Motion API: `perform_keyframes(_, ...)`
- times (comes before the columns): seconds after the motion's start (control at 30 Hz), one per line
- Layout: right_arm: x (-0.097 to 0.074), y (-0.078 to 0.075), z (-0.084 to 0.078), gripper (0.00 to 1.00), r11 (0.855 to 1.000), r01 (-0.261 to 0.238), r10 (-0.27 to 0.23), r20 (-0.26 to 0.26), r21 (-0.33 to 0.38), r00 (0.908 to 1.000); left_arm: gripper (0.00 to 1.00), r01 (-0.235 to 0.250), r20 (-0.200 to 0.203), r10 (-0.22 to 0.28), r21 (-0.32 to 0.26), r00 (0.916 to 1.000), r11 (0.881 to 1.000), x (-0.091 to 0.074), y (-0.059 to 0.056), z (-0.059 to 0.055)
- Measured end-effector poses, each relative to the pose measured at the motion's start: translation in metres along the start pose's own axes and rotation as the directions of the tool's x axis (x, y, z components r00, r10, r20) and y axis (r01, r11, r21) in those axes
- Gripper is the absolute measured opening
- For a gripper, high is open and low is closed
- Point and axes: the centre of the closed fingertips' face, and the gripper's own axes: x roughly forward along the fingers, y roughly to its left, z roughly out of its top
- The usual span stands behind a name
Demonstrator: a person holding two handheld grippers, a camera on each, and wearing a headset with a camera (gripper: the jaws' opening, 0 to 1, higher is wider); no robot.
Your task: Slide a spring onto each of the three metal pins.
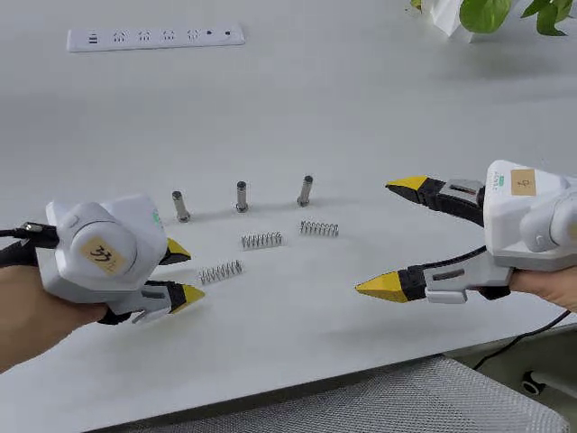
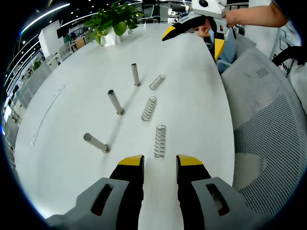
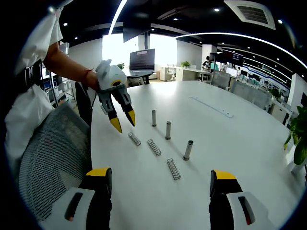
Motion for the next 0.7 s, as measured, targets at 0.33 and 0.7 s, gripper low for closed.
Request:
perform_keyframes(0.33, 0.0, 0.0, -0.004, 0.83, 1.0, 0.005, -0.005, -0.006, 0.011, 1.0, 0.19, 0.01, -0.038, -0.01, -0.001, 0.9992, 1.0, 0.009, 0.001, -0.003)
perform_keyframes(0.7, -0.002, 0.001, -0.003, 0.82, 1.0, 0.009, -0.009, -0.006, 0.015, 0.9999, 0.15, 0.017, -0.065, -0.017, 0.002, 0.9977, 1.0, 0.015, 0.001, -0.003)
